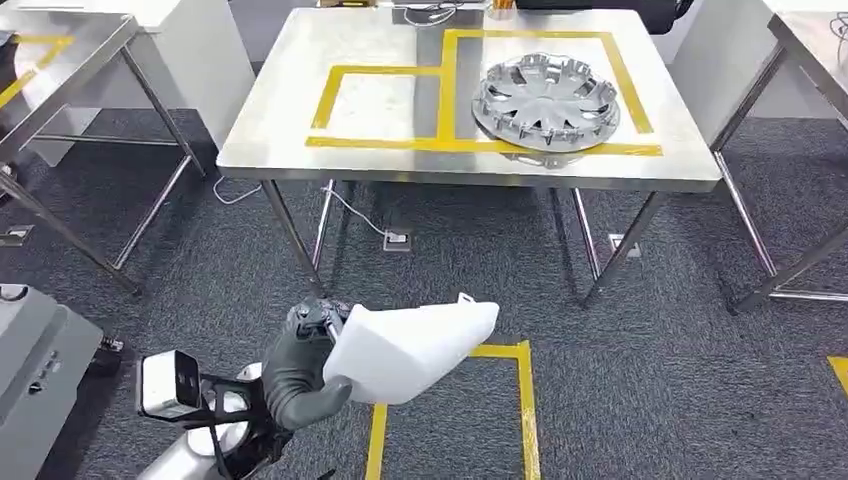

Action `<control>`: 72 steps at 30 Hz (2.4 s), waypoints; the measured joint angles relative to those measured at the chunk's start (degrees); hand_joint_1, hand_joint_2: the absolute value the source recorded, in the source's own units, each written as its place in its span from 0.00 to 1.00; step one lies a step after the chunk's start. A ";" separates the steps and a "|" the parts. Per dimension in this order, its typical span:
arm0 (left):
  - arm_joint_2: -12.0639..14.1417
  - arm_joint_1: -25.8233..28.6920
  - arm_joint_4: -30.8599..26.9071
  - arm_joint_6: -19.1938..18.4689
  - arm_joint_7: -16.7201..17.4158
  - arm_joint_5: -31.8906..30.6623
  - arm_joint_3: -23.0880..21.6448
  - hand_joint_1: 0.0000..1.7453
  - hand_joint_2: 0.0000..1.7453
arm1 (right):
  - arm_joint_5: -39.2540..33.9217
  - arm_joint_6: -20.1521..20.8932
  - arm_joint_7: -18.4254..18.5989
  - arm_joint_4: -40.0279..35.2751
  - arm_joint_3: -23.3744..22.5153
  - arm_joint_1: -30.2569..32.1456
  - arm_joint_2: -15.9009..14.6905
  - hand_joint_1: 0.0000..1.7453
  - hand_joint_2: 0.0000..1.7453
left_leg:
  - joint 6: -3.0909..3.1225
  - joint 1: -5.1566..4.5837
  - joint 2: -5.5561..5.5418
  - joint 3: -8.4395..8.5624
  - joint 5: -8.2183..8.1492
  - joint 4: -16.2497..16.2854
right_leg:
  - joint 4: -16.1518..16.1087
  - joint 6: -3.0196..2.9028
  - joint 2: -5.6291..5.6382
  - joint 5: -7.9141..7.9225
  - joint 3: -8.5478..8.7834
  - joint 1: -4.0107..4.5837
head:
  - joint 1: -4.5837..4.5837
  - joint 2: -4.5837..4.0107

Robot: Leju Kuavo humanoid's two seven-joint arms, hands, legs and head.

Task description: Take the parts from the cabinet and place them on the table.

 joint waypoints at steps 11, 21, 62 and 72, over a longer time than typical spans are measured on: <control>0.02 -0.33 0.46 -0.79 -0.07 -0.11 -0.29 1.00 1.00 | -0.81 -0.07 -0.59 0.00 -0.68 1.08 0.17 0.00 0.00 | 0.05 0.29 0.50 -12.98 -0.13 11.75 | -0.29 -2.12 0.91 -4.89 6.46 1.07 | -0.18 0.00; -0.70 -1.16 0.52 -0.81 0.02 0.09 -0.46 1.00 1.00 | -0.94 -0.11 -0.79 -0.31 -1.42 0.63 0.61 0.00 0.00 | 4.44 -2.10 -0.45 -4.69 7.41 -2.69 | 9.91 -0.92 0.77 -6.49 3.42 1.35 | 0.31 0.00; -1.01 -0.55 0.87 -1.66 0.26 0.15 0.17 1.00 1.00 | -0.11 -0.70 -0.94 -0.24 -1.73 0.55 -0.13 0.00 0.00 | 0.86 -0.67 -0.14 -2.61 1.43 0.15 | -0.43 -0.10 0.04 -0.83 0.82 0.18 | 0.02 0.00; -0.92 -0.54 0.70 -1.45 0.35 0.09 0.15 1.00 1.00 | -0.11 -0.76 -1.20 -0.24 -1.79 0.78 -0.02 0.00 0.00 | -1.64 1.20 0.46 -13.30 3.80 11.72 | -0.67 -1.05 0.73 -4.77 6.44 -0.71 | -0.59 0.00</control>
